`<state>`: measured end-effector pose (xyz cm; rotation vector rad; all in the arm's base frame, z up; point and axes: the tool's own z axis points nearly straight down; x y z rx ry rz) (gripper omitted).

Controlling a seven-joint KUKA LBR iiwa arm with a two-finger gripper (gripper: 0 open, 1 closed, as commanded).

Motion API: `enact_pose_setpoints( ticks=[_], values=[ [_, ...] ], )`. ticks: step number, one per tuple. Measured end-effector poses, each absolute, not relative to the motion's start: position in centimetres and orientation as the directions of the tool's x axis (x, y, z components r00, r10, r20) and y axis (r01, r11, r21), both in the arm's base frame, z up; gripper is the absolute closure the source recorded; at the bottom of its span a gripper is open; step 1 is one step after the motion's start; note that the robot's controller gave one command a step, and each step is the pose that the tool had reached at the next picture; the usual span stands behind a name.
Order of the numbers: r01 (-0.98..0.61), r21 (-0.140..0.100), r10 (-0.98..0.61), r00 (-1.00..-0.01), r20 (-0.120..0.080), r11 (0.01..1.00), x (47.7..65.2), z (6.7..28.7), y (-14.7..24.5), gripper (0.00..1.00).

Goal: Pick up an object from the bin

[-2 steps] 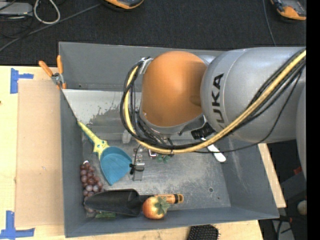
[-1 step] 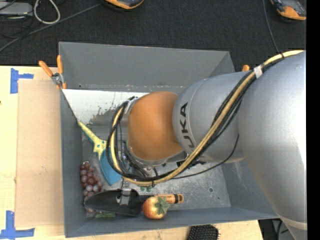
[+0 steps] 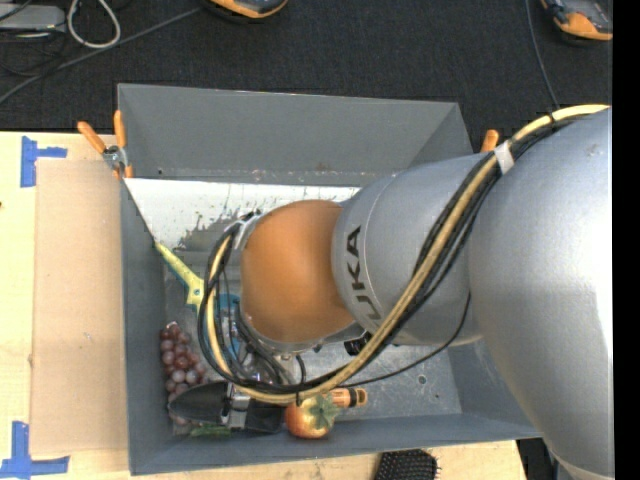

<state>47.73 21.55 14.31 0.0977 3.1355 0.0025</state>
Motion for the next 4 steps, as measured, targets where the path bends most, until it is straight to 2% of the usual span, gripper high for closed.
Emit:
enact_pose_setpoints(
  ticks=[1, 2, 3, 4],
  values=[
    [0.194, -0.001, 0.194, -0.981, 0.004, 0.981, 47.8, 12.3, 20.4, 0.00],
    [0.254, 0.004, 0.254, -0.967, -0.003, 0.967, 49.6, 7.0, 19.4, 0.00],
    [0.318, 0.001, 0.318, -0.948, 0.002, 0.948, 49.6, 7.0, 18.8, 1.00],
    [0.320, 0.001, 0.320, -0.947, 0.002, 0.947, 49.6, 7.0, 18.8, 1.00]
  ],
)
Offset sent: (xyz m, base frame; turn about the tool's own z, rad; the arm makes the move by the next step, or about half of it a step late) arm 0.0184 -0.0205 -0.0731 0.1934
